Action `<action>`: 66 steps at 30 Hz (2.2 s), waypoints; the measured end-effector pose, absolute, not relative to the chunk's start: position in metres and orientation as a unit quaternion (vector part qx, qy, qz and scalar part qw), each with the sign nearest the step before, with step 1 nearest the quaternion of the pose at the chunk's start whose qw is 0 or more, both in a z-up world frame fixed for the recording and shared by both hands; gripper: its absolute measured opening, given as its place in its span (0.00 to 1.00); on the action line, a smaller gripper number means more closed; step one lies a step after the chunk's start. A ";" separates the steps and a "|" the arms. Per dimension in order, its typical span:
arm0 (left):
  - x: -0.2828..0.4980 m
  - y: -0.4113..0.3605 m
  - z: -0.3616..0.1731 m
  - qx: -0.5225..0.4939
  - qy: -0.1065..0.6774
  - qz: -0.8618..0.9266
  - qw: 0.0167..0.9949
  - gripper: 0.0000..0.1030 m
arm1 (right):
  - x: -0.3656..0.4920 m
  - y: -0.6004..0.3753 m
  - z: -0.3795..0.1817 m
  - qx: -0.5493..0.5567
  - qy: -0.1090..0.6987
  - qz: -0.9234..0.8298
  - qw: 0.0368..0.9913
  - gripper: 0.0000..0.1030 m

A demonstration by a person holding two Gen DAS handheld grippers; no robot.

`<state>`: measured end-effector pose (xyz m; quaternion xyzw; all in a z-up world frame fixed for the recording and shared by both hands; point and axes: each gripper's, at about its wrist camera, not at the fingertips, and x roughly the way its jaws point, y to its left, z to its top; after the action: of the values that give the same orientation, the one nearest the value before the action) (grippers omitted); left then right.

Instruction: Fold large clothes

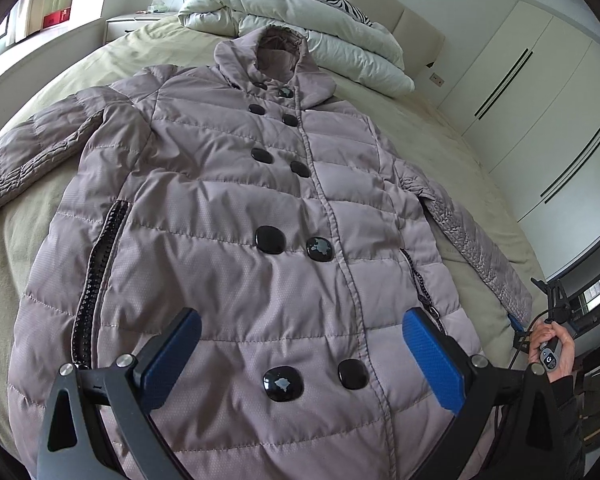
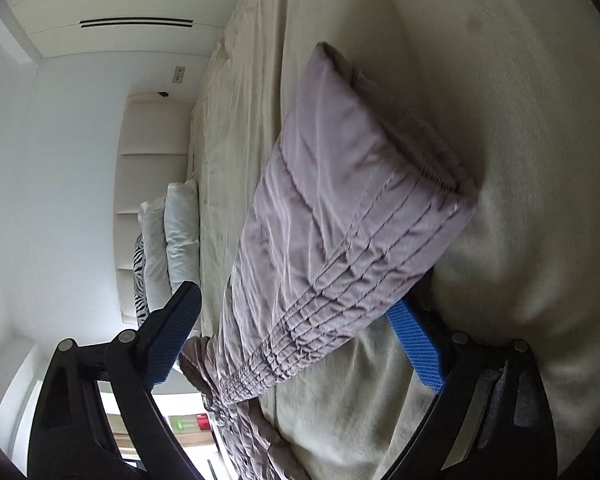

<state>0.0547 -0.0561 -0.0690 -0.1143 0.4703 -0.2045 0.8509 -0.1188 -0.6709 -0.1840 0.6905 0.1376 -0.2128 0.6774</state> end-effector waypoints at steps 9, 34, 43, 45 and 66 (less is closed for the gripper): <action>0.055 -0.051 -0.072 -0.125 0.469 -0.208 0.849 1.00 | -0.100 -0.695 -0.178 0.656 0.154 -0.285 0.682 0.80; 0.070 0.050 -0.066 -0.219 0.428 -0.171 0.860 0.96 | 0.129 -0.339 -0.011 -0.006 0.305 -0.042 0.951 0.17; 0.095 0.049 -0.084 -0.285 0.451 -0.208 0.820 0.96 | 0.118 -0.226 -0.100 -0.061 0.372 -0.012 0.926 0.23; 0.107 0.037 -0.090 -0.301 0.466 -0.224 0.801 0.96 | 0.116 -0.218 -0.111 -0.079 0.373 -0.005 0.924 0.36; 0.205 -0.111 -0.120 -0.296 0.574 -0.289 0.706 0.74 | 0.033 -0.369 -0.143 0.297 0.388 0.078 0.869 0.84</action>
<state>0.2047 -0.1107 -0.1204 -0.2957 0.5745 -0.2892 0.7063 0.0332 -0.3686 -0.1429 0.2967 0.3876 0.0777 0.8693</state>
